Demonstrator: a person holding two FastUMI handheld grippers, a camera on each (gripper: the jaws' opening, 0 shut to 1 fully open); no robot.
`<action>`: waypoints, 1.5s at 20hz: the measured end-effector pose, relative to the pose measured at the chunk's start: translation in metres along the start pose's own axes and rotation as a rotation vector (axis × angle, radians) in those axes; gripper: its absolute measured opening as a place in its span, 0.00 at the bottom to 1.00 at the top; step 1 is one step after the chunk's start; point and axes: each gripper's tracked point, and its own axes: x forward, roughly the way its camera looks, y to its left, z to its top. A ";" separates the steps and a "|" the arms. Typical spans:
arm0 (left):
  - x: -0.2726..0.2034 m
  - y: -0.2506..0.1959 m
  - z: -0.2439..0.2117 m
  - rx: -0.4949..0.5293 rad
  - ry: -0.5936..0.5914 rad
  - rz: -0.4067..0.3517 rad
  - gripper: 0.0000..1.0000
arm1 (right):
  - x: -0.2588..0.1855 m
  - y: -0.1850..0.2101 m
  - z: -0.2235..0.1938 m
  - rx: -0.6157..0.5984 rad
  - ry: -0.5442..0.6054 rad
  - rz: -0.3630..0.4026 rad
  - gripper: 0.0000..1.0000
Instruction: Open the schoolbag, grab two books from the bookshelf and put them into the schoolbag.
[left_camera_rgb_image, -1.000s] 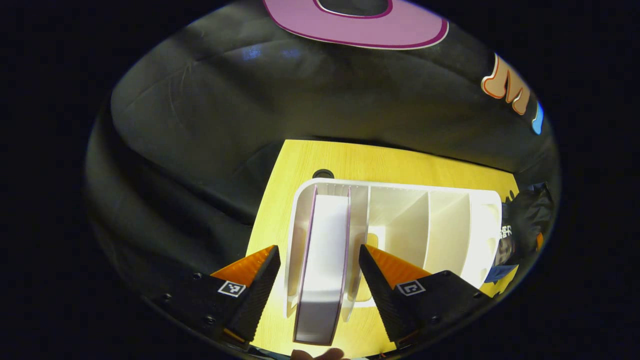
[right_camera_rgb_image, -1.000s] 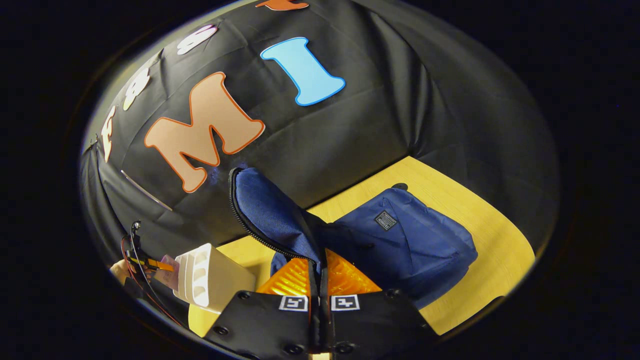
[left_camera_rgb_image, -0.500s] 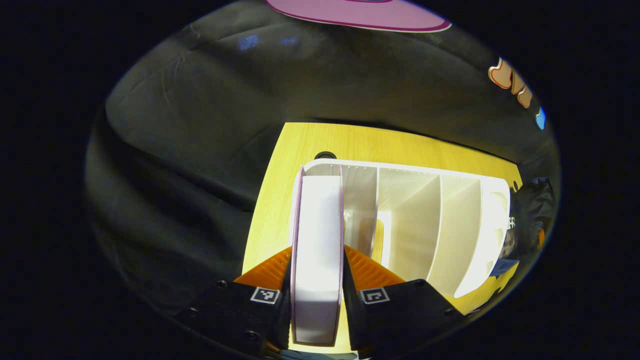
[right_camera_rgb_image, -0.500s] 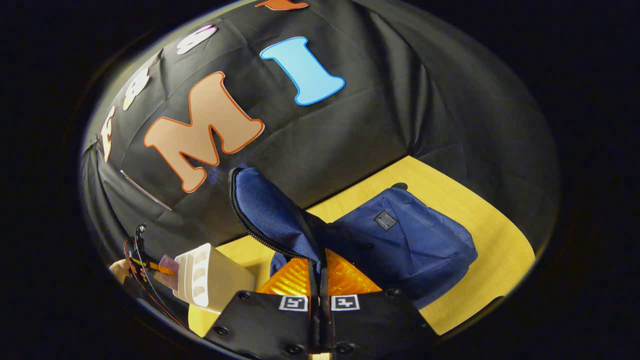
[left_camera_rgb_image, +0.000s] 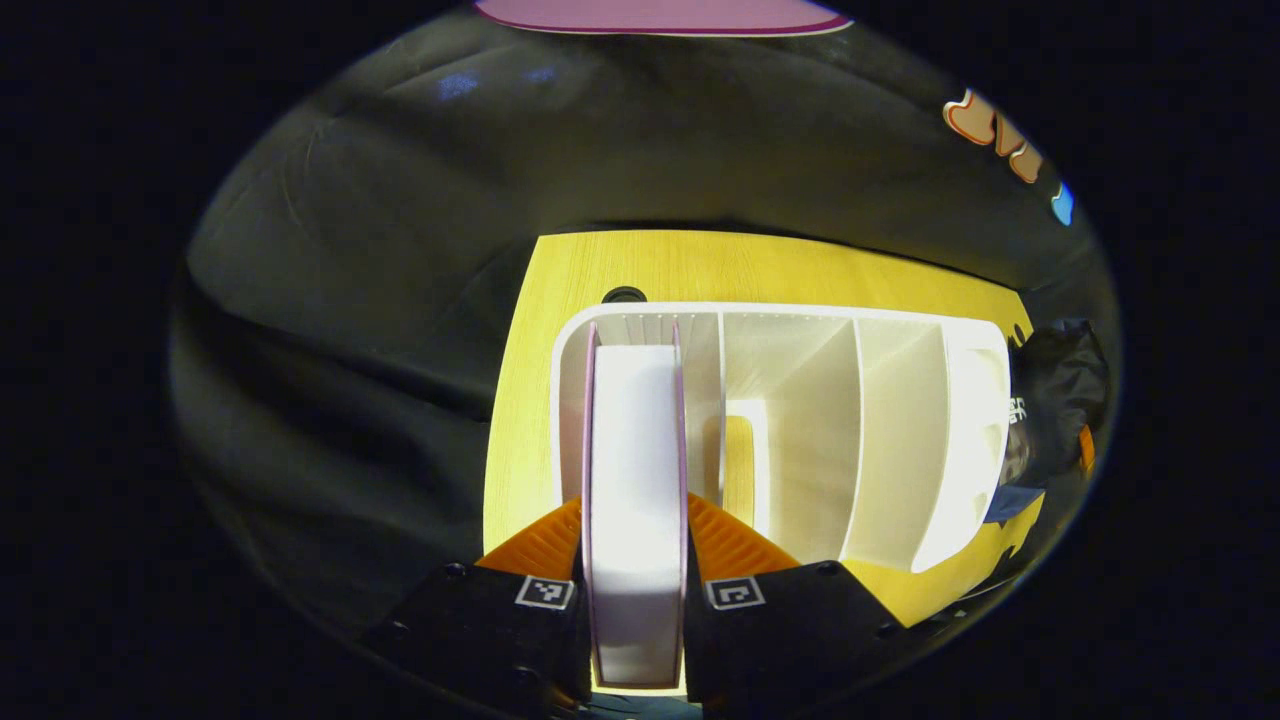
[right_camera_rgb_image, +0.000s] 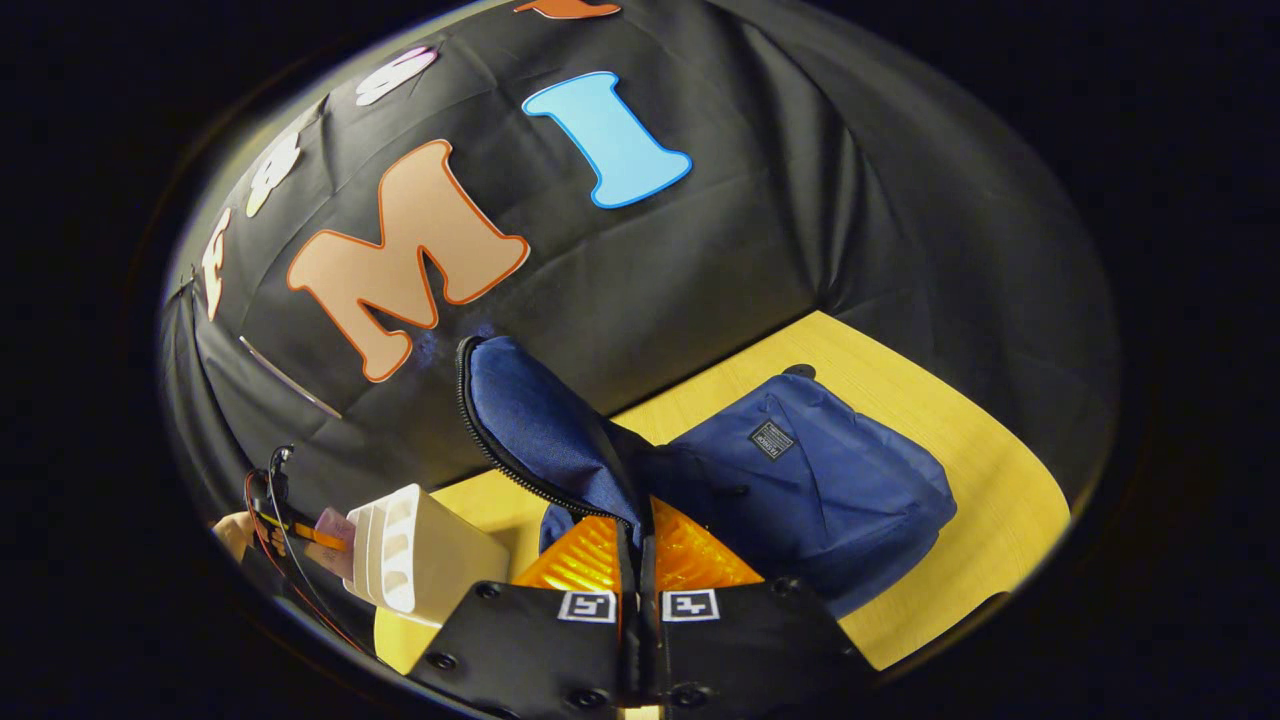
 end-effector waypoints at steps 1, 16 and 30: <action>0.001 0.000 0.001 -0.001 -0.003 0.000 0.33 | 0.000 0.000 -0.001 -0.001 0.001 -0.001 0.04; -0.069 -0.002 0.032 0.100 -0.123 0.021 0.31 | 0.002 0.001 -0.001 0.002 0.011 0.000 0.03; -0.133 0.024 0.015 -0.069 -0.285 -0.037 0.31 | 0.001 0.002 0.001 -0.012 0.019 0.007 0.04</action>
